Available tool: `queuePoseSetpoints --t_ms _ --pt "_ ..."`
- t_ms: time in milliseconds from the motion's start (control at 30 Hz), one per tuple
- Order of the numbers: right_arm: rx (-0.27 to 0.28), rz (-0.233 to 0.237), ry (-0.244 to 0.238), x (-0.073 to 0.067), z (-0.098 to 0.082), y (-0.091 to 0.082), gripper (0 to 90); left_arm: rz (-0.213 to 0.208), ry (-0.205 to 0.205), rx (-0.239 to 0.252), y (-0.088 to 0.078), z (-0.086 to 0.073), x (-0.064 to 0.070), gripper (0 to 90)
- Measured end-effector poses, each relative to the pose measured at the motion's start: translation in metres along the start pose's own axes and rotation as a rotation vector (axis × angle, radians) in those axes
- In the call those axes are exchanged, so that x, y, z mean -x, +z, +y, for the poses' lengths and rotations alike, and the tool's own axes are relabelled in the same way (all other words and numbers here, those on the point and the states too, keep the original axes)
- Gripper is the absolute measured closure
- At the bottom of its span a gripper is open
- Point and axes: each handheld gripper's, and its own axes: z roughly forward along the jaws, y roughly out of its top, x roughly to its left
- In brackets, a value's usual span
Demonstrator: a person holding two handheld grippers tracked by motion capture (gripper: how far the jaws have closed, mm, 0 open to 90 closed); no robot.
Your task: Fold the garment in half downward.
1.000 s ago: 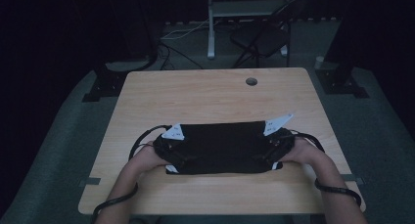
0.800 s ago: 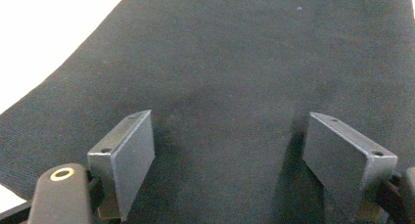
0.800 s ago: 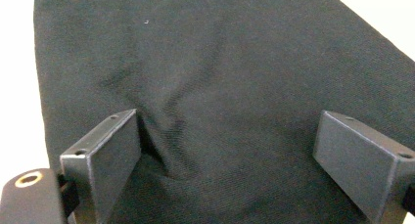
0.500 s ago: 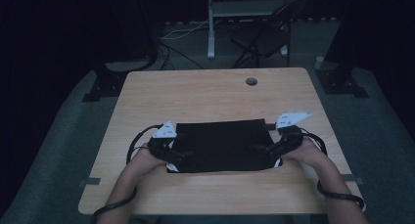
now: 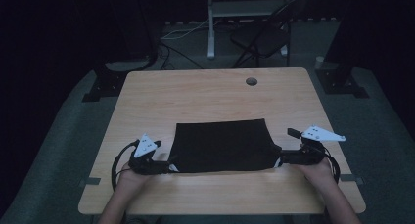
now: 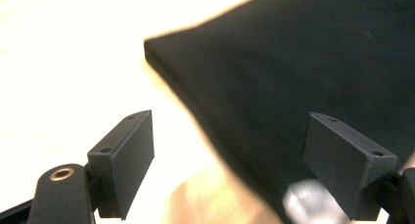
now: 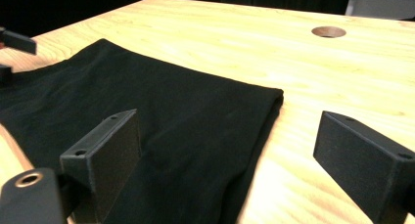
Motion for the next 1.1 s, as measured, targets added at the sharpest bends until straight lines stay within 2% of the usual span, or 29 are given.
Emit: queuePoseSetpoints --t_ms 100,200,267,333,367,467,533,667,800,967,1000,1100 --pt "-0.007 -0.036 0.012 -0.003 -0.004 -0.008 10.1 0.008 -0.016 0.014 -0.014 -0.012 0.002 19.8" --pt "-0.004 -0.065 0.015 -0.005 -0.006 -0.019 10.0 0.036 -0.019 0.008 -0.027 -0.020 0.000 19.8" --pt "-0.001 -0.070 0.019 -0.007 -0.008 -0.025 10.1 0.044 -0.042 0.010 -0.037 -0.026 -0.004 19.8" --pt "0.006 -0.094 0.039 -0.008 -0.012 -0.036 10.1 0.061 -0.071 0.016 -0.048 -0.034 -0.008 19.8" --pt "0.006 -0.094 0.039 -0.008 -0.012 -0.036 10.1 0.061 -0.071 0.016 -0.048 -0.034 -0.008 19.8" --pt "0.003 -0.128 0.059 -0.006 -0.018 -0.046 10.1 0.079 -0.097 0.031 -0.061 -0.042 -0.012 19.8" --pt "-0.002 -0.133 0.065 -0.005 -0.021 -0.050 10.1 0.089 -0.104 0.024 -0.065 -0.046 -0.014 19.8" --pt "-0.049 -0.146 0.065 -0.005 -0.026 -0.055 10.1 0.103 -0.127 0.011 -0.068 -0.052 -0.018 19.8" --pt "-0.048 -0.161 0.071 -0.004 -0.030 -0.061 10.1 0.111 -0.140 0.006 -0.071 -0.054 -0.020 19.8" --pt "-0.055 -0.173 0.099 -0.001 -0.035 -0.063 10.1 0.115 -0.138 0.002 -0.070 -0.054 -0.019 19.8" --pt "-0.065 -0.177 0.119 0.000 -0.038 -0.062 10.0 0.119 -0.131 -0.005 -0.070 -0.054 -0.018 19.8" --pt "-0.073 -0.172 0.115 -0.001 -0.039 -0.061 10.1 0.125 -0.125 -0.003 -0.069 -0.054 -0.017 19.8"
